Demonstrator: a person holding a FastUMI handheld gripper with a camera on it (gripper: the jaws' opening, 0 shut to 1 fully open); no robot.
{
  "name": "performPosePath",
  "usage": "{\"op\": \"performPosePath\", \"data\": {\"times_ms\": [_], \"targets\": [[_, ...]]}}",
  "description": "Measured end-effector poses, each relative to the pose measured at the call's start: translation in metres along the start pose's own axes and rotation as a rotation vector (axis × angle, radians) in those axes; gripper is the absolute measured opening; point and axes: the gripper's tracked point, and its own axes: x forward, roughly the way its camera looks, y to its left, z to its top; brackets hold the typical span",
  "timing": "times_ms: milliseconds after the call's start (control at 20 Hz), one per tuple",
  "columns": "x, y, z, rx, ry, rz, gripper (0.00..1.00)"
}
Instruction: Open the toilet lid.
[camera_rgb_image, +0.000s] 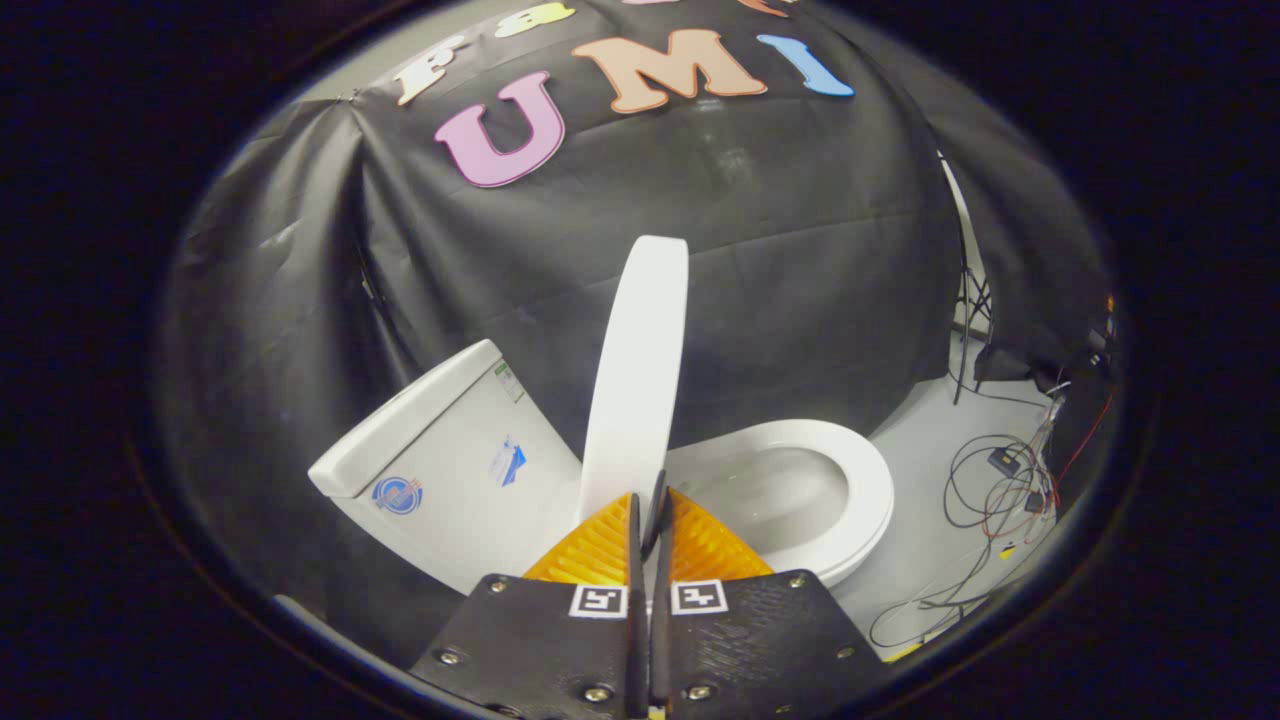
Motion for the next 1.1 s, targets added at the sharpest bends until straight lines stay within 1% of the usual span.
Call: {"op": "performPosePath", "data": {"times_ms": [450,750,1100], "targets": [[-0.004,0.029,0.006,-0.107,-0.027,0.022,0.02],[-0.002,0.051,0.006,-0.108,-0.043,0.05,0.02],[-0.003,0.072,0.006,-0.148,-0.068,0.082,0.02]]}}
